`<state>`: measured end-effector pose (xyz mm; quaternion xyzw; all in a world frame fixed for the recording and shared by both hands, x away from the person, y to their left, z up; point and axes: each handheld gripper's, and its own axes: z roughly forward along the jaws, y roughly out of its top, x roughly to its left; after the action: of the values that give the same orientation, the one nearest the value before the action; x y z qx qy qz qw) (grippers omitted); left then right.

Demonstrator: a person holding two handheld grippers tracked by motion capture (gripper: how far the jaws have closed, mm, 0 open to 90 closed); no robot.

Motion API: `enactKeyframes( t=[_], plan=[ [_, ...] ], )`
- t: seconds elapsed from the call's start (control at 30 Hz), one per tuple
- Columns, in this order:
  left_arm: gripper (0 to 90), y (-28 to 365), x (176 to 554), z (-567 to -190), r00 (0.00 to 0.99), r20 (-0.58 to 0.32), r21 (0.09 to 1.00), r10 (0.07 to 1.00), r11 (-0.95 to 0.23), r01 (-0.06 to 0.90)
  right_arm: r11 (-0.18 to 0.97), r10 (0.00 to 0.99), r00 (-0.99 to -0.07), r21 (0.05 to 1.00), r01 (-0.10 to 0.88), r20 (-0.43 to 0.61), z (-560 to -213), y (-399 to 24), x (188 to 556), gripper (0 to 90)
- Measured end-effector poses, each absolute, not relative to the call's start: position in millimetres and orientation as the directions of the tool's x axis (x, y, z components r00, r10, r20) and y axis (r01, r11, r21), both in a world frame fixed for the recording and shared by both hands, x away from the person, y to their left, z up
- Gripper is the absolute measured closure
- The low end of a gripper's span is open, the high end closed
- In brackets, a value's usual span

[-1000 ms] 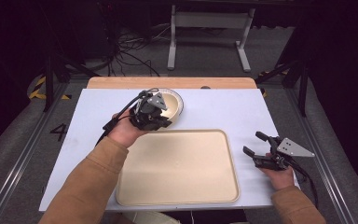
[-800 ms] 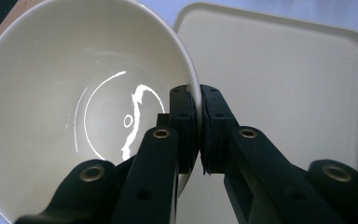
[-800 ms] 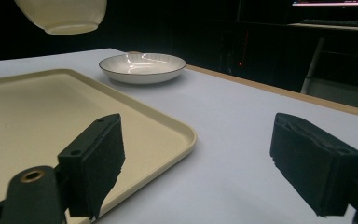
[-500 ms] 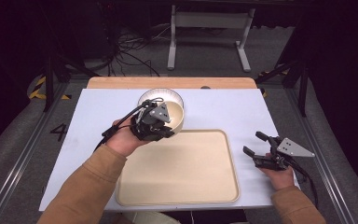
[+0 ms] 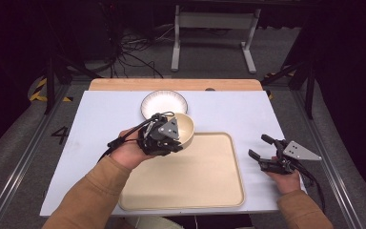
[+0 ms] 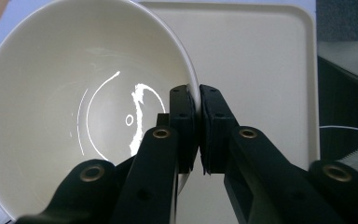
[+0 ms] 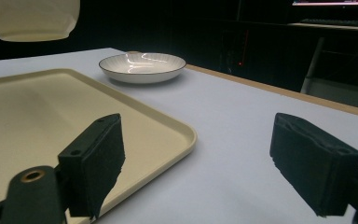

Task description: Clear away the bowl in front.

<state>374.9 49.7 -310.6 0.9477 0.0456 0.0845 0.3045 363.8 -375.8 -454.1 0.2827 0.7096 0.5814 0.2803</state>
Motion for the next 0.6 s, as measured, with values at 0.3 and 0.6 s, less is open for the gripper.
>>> enactKeyframes(
  t=[0.3, 0.6],
  plan=[
    [85.4, 39, 364, -319, 0.988, 0.133, 0.557, 0.082, -0.831, -0.006, 0.166, 0.726, -0.684, 0.983, 0.075, -0.070, -454, -376, 364, 17.7],
    [85.3, 30, 361, -335, 0.992, 0.111, 0.517, 0.061, -0.856, -0.006, 0.167, 0.727, -0.683, 0.983, 0.075, -0.072, -454, -376, 364, 17.7]
  ],
)
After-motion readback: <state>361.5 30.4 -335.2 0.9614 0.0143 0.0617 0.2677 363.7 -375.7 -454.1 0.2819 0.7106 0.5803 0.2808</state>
